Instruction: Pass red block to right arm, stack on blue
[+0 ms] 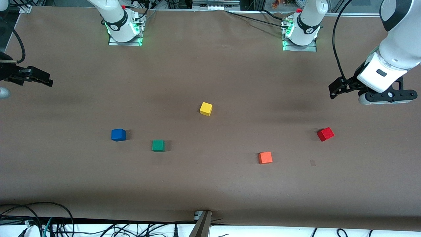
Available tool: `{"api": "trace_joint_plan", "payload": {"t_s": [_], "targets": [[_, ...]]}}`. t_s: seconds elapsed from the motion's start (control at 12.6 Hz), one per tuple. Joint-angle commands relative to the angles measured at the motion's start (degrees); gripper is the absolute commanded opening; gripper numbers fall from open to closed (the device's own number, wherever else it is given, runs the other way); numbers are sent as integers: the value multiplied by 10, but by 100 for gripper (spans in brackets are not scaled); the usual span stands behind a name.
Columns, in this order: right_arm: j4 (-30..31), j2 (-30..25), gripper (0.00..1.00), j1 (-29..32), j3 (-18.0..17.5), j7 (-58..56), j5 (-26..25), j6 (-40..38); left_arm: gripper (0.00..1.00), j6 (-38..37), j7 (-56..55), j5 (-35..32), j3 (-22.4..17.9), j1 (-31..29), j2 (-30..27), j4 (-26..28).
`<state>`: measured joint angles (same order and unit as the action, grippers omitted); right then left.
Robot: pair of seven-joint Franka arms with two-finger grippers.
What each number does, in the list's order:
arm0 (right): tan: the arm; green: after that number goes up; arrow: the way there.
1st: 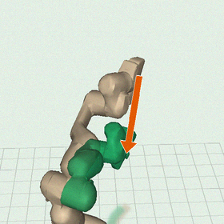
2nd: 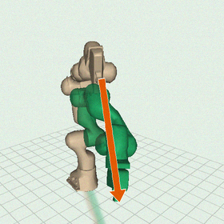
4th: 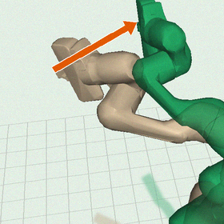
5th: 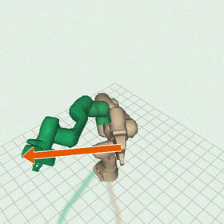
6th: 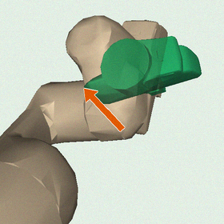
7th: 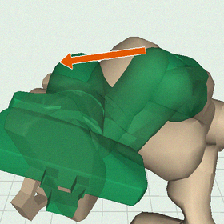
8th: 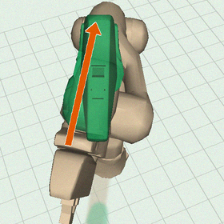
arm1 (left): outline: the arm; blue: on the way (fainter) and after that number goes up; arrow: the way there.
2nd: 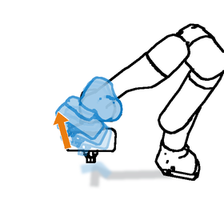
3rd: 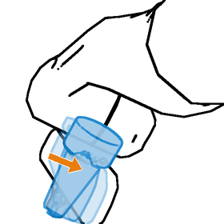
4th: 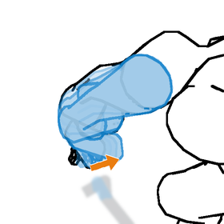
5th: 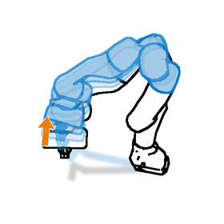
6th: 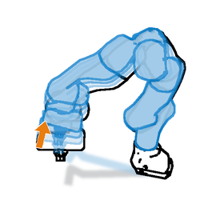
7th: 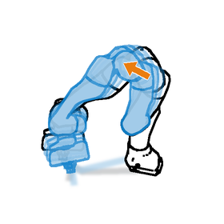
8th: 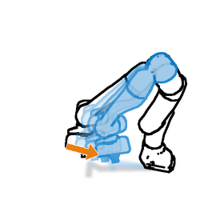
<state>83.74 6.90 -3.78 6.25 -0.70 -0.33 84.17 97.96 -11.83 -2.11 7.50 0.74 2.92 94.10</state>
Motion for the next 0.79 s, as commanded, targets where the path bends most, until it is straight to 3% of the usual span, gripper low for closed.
{"api": "trace_joint_plan", "payload": {"t_s": [0.0, 0.72], "targets": [[-15, 6, 100, 4, -3, -2, 4, -1, 100, -9, 35, -11, 2, -3, -2, -8], [-16, 6, 100, 4, -3, -4, 5, -1, 100, -10, 39, -10, 2, -5, -2, -8]]}}
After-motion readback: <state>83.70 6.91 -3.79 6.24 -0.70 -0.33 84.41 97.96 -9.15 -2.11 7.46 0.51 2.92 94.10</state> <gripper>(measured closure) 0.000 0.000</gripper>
